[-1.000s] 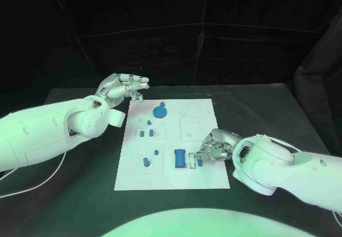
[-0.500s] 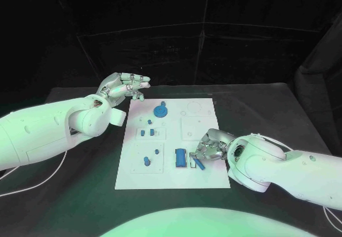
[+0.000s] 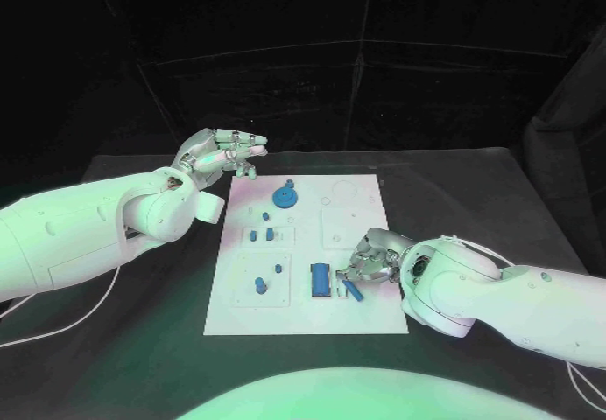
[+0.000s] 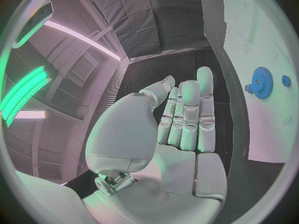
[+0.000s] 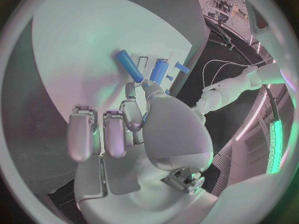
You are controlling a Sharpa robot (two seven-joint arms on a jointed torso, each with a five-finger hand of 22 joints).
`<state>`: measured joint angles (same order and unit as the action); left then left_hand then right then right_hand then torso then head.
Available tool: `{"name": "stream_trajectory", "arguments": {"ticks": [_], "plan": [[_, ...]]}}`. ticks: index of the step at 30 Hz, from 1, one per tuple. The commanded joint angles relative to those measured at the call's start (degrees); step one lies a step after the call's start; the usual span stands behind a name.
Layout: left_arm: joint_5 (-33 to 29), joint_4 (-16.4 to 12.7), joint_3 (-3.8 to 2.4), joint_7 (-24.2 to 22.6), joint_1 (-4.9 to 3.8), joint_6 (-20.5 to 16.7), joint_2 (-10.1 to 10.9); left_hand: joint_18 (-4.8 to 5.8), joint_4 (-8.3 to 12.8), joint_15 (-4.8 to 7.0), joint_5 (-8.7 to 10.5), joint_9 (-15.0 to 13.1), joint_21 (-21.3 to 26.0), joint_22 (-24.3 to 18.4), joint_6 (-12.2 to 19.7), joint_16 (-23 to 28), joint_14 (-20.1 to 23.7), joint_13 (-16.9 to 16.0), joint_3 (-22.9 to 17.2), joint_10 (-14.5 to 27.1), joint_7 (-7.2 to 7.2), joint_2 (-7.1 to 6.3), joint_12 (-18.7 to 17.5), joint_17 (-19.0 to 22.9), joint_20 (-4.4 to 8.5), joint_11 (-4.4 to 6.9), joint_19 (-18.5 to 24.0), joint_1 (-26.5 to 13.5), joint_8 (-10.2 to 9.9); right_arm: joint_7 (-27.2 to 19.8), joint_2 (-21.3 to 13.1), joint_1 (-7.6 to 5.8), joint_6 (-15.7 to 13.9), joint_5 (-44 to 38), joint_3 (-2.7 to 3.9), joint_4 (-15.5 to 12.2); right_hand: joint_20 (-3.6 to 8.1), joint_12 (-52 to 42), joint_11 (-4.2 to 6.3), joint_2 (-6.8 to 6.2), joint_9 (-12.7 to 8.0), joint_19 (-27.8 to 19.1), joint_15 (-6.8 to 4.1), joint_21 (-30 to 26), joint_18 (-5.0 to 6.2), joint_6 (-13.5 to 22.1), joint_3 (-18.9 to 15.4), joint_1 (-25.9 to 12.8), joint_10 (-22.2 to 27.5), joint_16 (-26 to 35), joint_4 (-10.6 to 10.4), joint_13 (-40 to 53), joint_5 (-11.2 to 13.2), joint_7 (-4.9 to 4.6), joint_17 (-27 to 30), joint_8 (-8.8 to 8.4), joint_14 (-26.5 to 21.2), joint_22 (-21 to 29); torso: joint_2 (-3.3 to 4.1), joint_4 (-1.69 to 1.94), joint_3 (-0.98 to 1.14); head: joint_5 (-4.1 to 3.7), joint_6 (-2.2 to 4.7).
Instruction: Assemble the parts on the task board
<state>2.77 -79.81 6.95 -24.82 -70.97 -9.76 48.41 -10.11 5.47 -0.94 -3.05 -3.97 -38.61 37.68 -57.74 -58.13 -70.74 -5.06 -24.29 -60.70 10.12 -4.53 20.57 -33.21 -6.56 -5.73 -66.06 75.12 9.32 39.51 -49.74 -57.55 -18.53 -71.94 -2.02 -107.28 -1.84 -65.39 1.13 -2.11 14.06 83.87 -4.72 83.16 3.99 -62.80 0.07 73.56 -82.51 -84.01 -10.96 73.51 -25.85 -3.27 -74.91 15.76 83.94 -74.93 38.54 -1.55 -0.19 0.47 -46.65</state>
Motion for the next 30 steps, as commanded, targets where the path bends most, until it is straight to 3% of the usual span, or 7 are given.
{"name": "stream_trajectory", "arguments": {"ticks": [1,4,9,12,18,22,30], "plan": [[-0.1,-0.1,-0.04,0.0,-0.08,0.7,-0.1,-0.39,0.1,-0.07,-0.02,0.1,0.3,-0.1,0.2,0.3,0.6,0.0,0.3,0.5,0.10,0.39,0.2,0.2,-0.20,-0.13,0.3,0.0,0.4,-0.2,0.3,-0.06,0.8,-0.4,0.00,0.0,0.31,-0.2,0.11,0.48,0.1,0.6,-0.17,0.2,-1.08,-0.5,0.5,0.9,-0.3,-0.3,0.2,0.0,-0.1,0.05,-5.0,-0.02,4.1,-0.8,0.07,0.02,0.01,0.01,-0.09],[-0.1,-0.1,-0.04,0.1,-0.08,0.7,-0.1,-0.39,0.1,-0.07,-0.02,0.1,0.3,-0.1,0.2,0.3,0.6,0.0,0.3,0.5,0.10,0.39,0.2,0.2,-0.20,-0.13,0.3,0.0,0.4,-0.2,0.4,-0.06,0.4,-1.2,0.00,0.1,0.37,0.1,-0.03,0.03,0.2,0.6,-0.12,0.2,-1.09,-0.3,0.0,0.1,-0.2,-0.2,-0.2,-0.1,1.7,-0.16,-4.9,-0.16,4.0,-0.8,0.03,-0.03,0.01,0.08,-0.16],[-0.1,0.0,-0.04,0.1,-0.09,0.7,-0.1,-0.38,0.1,-0.08,-0.01,0.1,0.3,-0.1,0.3,0.3,0.6,0.0,0.3,0.5,0.14,0.36,0.2,0.2,-0.21,-0.15,0.3,-0.1,0.3,-1.0,0.3,-0.06,-1.4,-2.1,0.00,0.1,0.04,1.0,-0.65,-1.55,0.2,0.3,0.37,-0.1,-1.01,0.8,-4.0,-5.8,0.0,0.1,-3.9,-0.6,7.7,-0.78,-4.4,-0.98,3.9,-0.3,0.00,-0.09,0.05,0.12,-0.12],[-0.1,0.0,-0.04,0.1,-0.08,0.7,-0.1,-0.38,0.1,-0.08,-0.01,0.1,0.3,-0.1,0.3,0.3,0.6,0.0,0.3,0.5,0.14,0.36,0.2,0.2,-0.21,-0.15,0.3,-0.1,0.3,-1.6,0.2,-0.06,-2.2,-2.3,0.00,0.0,-0.11,1.7,-0.78,-1.56,0.3,0.3,0.48,-0.2,-0.99,1.2,-6.2,-8.9,0.3,0.2,-5.6,-0.9,10.2,-0.90,-4.3,-1.29,3.9,-0.3,0.00,-0.05,0.04,0.09,-0.10],[-0.1,0.0,-0.04,0.3,-0.08,0.8,-0.2,-0.38,0.1,-0.09,-0.02,0.1,0.3,-0.1,0.3,0.3,0.6,0.0,0.4,0.6,0.16,0.35,0.3,0.2,-0.21,-0.17,0.3,-0.1,0.3,-2.9,-0.6,-0.06,-2.6,-2.5,0.00,-0.5,-0.23,2.0,-0.89,-1.03,0.6,0.3,0.58,-0.2,-0.97,1.4,-9.1,-14.0,0.4,0.3,-5.9,-0.9,12.8,-0.98,-4.2,-1.49,3.9,-0.3,0.00,-0.04,0.06,0.00,0.02],[-0.1,0.1,-0.04,0.3,-0.08,0.9,-0.2,-0.38,0.1,-0.10,-0.02,0.1,0.3,-0.2,0.3,0.3,0.6,0.0,0.4,0.6,0.17,0.35,0.3,0.3,-0.22,-0.18,0.3,-0.1,0.3,-3.7,-1.4,-0.06,-1.0,-2.5,0.00,-1.0,-0.25,2.0,-0.93,-1.22,0.6,0.3,0.61,-0.2,-0.97,1.6,-9.2,-13.2,0.5,0.3,-5.6,-0.9,13.0,-1.04,-4.2,-1.62,3.9,-0.3,0.00,-0.08,0.06,-0.03,0.02],[-0.1,0.2,-0.04,0.4,-0.08,1.0,-0.3,-0.38,0.0,-0.11,-0.02,0.1,0.3,-0.2,0.4,0.3,0.6,0.0,0.4,0.6,0.19,0.35,0.3,0.3,-0.22,-0.20,0.3,-0.2,0.3,-3.8,-3.5,-0.06,6.9,-3.2,-0.01,-1.3,-0.52,2.6,-1.28,-1.12,0.5,0.1,0.90,-0.4,-0.94,2.6,-8.8,-3.3,0.9,0.6,-1.7,-1.0,11.2,-1.50,-3.9,-2.53,3.8,-0.1,-0.02,-0.12,-0.03,-0.20,0.00]]}}
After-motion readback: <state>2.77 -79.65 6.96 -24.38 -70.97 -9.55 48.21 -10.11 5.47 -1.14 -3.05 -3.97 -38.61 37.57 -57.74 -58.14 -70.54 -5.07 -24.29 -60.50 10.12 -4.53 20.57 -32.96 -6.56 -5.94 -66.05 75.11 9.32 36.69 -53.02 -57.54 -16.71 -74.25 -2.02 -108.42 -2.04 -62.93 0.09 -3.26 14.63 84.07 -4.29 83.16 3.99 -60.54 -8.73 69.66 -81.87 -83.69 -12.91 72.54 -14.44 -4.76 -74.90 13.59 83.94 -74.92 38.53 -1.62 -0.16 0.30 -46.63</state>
